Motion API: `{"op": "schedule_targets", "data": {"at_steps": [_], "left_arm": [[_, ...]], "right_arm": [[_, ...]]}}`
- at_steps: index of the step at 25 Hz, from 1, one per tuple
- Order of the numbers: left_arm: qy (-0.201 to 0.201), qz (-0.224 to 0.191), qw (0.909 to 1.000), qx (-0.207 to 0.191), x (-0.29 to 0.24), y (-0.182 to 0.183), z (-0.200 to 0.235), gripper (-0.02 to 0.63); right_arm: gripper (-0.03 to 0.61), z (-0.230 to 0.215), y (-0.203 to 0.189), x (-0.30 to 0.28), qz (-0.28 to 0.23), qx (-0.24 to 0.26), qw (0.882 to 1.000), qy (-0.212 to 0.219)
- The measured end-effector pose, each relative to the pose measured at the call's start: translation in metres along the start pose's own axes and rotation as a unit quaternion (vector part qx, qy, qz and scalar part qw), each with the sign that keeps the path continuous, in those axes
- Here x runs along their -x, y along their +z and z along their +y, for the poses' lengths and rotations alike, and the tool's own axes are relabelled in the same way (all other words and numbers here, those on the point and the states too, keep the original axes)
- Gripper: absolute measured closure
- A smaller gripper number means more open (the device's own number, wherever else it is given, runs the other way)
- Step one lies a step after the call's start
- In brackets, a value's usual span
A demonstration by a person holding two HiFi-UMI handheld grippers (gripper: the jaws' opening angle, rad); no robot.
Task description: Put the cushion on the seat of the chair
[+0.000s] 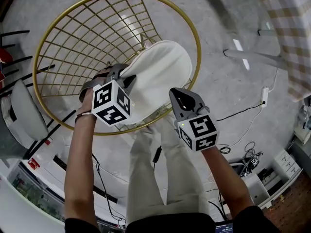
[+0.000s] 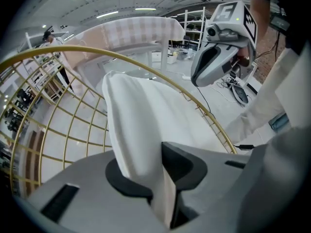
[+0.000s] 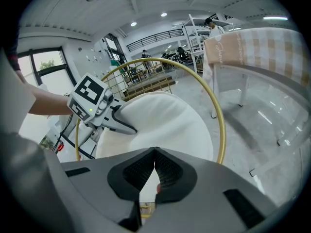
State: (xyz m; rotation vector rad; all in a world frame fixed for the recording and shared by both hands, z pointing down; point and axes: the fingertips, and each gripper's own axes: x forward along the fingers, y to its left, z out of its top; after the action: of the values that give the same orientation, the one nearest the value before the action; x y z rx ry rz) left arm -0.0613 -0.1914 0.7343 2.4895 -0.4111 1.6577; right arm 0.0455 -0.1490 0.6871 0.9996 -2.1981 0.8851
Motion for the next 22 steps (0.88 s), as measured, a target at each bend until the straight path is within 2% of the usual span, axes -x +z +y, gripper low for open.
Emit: {"op": "schedule_targets", "data": {"at_steps": [6, 22], "left_arm": [[-0.005, -0.023, 0.9995, -0.021, 0.004, 0.002, -0.002, 0.526], [-0.021, -0.069, 0.9967, -0.036, 0.016, 0.002, -0.007, 0.531]], "right_arm": [[0.56, 0.001, 0.001, -0.001, 0.001, 0.001, 1.0, 0.001], [0.56, 0.005, -0.001, -0.002, 0.005, 0.0, 1.0, 0.003]]}}
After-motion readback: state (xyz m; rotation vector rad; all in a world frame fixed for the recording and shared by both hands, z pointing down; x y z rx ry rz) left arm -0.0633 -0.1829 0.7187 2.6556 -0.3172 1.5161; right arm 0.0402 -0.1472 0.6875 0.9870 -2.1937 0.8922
